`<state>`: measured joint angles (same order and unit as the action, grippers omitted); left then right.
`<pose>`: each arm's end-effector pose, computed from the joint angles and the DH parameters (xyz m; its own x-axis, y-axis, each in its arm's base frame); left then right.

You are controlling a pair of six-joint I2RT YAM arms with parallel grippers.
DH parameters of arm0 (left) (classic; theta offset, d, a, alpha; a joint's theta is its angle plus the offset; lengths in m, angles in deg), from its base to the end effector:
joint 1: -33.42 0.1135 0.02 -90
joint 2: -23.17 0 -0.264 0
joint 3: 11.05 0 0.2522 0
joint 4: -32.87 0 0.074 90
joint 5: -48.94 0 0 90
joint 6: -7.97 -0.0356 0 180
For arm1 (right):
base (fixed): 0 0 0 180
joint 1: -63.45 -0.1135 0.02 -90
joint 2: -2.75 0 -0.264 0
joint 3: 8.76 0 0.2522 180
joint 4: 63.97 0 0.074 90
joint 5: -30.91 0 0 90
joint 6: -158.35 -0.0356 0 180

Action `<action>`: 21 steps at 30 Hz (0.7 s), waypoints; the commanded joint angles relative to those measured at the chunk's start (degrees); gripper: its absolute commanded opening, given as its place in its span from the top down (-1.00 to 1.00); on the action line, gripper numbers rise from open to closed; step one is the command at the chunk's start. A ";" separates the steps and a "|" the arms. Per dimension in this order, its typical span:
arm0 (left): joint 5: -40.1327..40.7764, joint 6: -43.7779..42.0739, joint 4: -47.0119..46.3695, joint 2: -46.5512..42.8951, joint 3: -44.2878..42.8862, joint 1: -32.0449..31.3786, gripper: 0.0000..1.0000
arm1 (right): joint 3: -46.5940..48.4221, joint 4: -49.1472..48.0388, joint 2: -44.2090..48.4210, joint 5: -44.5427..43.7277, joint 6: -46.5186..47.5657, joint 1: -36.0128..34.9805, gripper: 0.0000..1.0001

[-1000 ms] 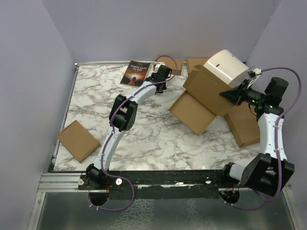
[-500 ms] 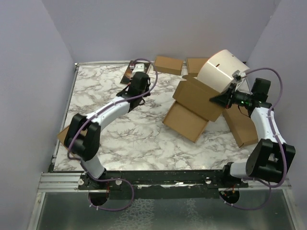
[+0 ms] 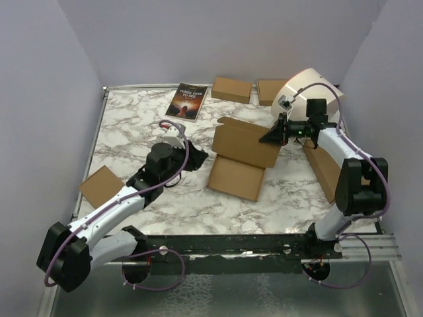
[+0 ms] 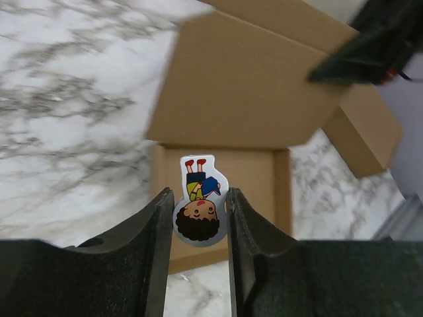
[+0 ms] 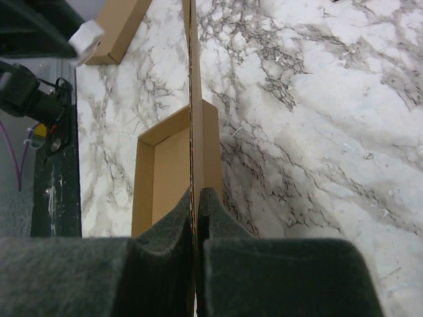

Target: Fold the paper box

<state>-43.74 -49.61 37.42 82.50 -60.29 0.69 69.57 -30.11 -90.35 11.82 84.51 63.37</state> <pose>0.2007 -0.1310 0.2687 -0.4894 -0.3220 -0.8104 0.3740 0.7620 -0.5287 0.3347 0.0341 0.2485 -0.5468 -0.0918 -0.8322 -0.8092 0.3130 0.4972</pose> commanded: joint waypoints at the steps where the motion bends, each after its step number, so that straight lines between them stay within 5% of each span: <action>1: -9.44 2.01 -9.26 1.78 2.99 -7.26 0.99 | 3.85 3.78 -4.59 -0.37 3.63 -2.25 0.98; 5: -4.88 -0.06 -13.58 6.43 4.87 -14.72 0.99 | 2.54 3.81 -4.72 -1.35 4.71 -2.45 0.98; 11: 10.05 -4.49 -2.77 17.35 -5.71 -23.66 0.96 | 0.83 3.10 -3.89 -1.87 5.05 -2.43 0.97; 21: 20.45 -7.31 7.06 36.06 -20.12 -29.25 0.87 | 0.35 3.67 -3.95 -2.01 5.82 -2.43 0.97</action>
<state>-29.12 -54.41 39.89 114.04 -76.88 -27.55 70.41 -27.01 -95.29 10.16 89.27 60.93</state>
